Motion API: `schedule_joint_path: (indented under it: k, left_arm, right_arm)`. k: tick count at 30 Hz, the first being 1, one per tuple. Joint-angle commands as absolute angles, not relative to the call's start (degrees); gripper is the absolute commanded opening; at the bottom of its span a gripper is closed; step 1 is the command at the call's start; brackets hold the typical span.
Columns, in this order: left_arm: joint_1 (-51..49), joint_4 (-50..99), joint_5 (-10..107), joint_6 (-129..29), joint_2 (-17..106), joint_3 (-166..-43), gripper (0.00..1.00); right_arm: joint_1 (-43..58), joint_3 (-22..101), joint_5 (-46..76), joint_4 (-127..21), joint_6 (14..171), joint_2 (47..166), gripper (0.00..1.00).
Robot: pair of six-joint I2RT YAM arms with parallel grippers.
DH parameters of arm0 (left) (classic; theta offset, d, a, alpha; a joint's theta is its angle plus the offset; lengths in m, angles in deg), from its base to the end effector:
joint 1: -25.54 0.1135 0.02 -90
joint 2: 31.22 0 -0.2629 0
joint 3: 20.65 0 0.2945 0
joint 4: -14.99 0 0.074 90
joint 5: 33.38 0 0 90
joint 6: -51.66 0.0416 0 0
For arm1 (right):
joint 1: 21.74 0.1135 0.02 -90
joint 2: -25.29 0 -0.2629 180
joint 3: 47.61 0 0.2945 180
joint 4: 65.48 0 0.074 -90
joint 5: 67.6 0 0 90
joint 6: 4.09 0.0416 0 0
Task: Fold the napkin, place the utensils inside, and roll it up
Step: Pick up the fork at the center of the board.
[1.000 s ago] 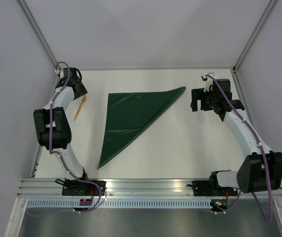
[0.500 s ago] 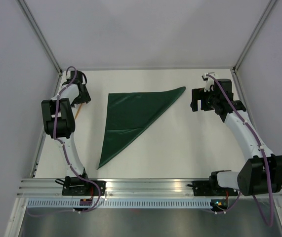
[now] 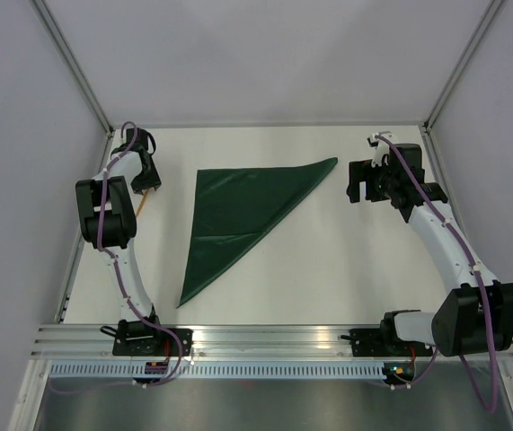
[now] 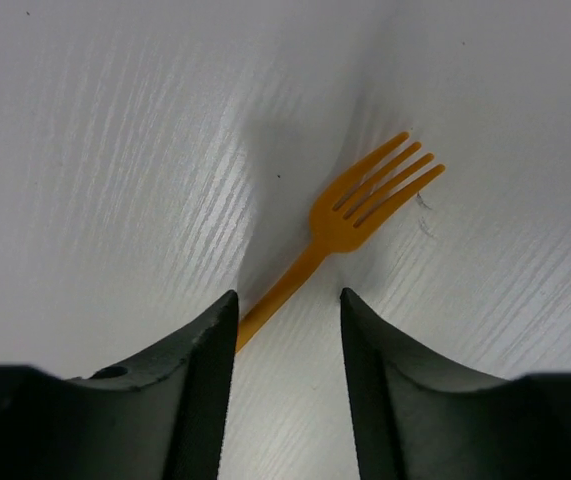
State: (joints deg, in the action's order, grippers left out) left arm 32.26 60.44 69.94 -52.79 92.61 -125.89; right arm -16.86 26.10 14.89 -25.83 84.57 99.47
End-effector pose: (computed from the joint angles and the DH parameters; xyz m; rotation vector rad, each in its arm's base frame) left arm 0.4911 0.0675 0.1351 -0.5595 2.6040 0.2688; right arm 0.3293 0.0336 0.2898 -0.1923 2.2621 0.1815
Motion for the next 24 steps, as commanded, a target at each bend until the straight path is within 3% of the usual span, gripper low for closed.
schedule_joint_path:
  k: [1, 6, 8, 9, 17, 24]
  left_arm:
    - [32.57, 61.99, 67.43, -50.82, 94.11, -127.32, 0.48]
    - [32.57, 62.52, 66.81, -50.90, 93.94, -126.97, 0.28]
    - [32.66, 62.43, 66.63, -50.47, 94.02, -126.80, 0.15]
    - [32.57, 62.52, 66.72, -50.20, 93.94, -126.88, 0.04]
    - [32.57, 62.52, 62.78, -48.97, 90.61, -128.02, 0.02]
    - [28.45, 61.90, 51.70, -42.58, 81.73, -128.73, 0.02]
  right_arm:
    - [-17.00, 25.93, 15.63, -24.99, 85.03, 97.72, 0.96]
    - [-17.00, 25.84, 15.37, -25.07, 85.03, 97.80, 0.96]
    - [-17.00, 25.84, 15.37, -25.07, 85.03, 97.72, 0.96]
    - [-16.91, 25.84, 15.37, -25.07, 85.03, 97.72, 0.96]
    - [-17.00, 25.84, 15.46, -25.08, 85.12, 98.07, 0.96]
    - [-17.00, 25.93, 15.55, -25.16, 84.94, 98.33, 0.96]
